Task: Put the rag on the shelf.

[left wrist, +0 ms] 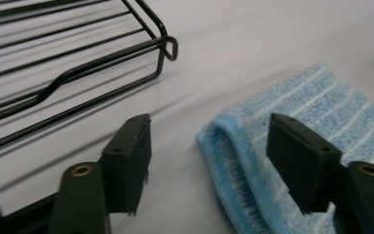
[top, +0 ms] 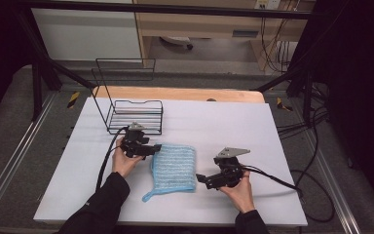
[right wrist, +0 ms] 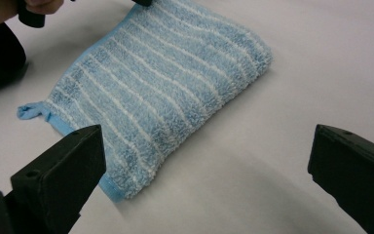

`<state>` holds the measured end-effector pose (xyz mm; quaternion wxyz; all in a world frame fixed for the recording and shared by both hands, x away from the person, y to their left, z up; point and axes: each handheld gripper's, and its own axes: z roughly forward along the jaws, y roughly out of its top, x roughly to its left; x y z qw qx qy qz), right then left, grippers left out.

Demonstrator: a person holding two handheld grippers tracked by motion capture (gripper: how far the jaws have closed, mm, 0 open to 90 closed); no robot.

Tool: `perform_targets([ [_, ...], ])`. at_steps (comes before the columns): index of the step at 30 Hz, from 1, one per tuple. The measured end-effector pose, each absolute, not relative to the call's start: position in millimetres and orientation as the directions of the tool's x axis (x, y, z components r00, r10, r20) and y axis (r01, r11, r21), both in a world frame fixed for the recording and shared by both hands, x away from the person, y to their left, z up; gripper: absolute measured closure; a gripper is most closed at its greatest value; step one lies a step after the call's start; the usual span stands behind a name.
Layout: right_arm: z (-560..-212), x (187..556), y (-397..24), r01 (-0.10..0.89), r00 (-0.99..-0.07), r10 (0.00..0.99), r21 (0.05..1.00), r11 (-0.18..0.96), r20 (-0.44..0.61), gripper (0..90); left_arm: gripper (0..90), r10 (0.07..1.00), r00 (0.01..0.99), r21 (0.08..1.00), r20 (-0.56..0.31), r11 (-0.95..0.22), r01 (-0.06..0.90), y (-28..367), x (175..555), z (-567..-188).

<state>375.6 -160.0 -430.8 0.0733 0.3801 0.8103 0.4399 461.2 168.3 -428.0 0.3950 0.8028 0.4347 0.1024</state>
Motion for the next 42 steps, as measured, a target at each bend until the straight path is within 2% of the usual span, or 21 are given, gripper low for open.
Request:
perform_targets([
  [7, -430, 375, -160, 0.553, -0.698, 0.682, 0.769, 0.32, 0.218, 1.1, 49.2, 0.788, 0.573, 0.672, -0.224, -0.301, 0.677, 165, 469, -441],
  [18, -429, 376, -161, 0.546, -0.699, 0.681, 0.776, 0.315, 0.216, 1.8, 67.0, 0.77, 0.586, 0.655, -0.253, -0.31, 0.69, 161, 468, -444],
  [26, -429, 378, -161, 0.555, -0.691, 0.688, 0.772, 0.309, 0.221, 2.1, 67.8, 0.768, 0.583, 0.639, -0.265, -0.312, 0.703, 160, 468, -445],
  [30, -428, 381, -161, 0.547, -0.689, 0.69, 0.784, 0.295, 0.221, 3.8, 72.8, 0.767, 0.58, 0.635, -0.276, -0.308, 0.709, 159, 467, -445],
  [37, -423, 397, -156, 0.548, -0.674, 0.7, 0.795, 0.26, 0.236, 11.0, 76.6, 0.768, 0.578, 0.646, -0.276, -0.298, 0.703, 159, 464, -447],
  [39, -421, 407, -152, 0.549, -0.67, 0.697, 0.802, 0.235, 0.255, 17.2, 76.7, 0.769, 0.578, 0.651, -0.273, -0.295, 0.7, 158, 464, -447],
  [42, -420, 415, -149, 0.553, -0.66, 0.708, 0.801, 0.229, 0.253, 20.0, 76.7, 0.77, 0.583, 0.658, -0.261, -0.3, 0.691, 158, 463, -448],
])
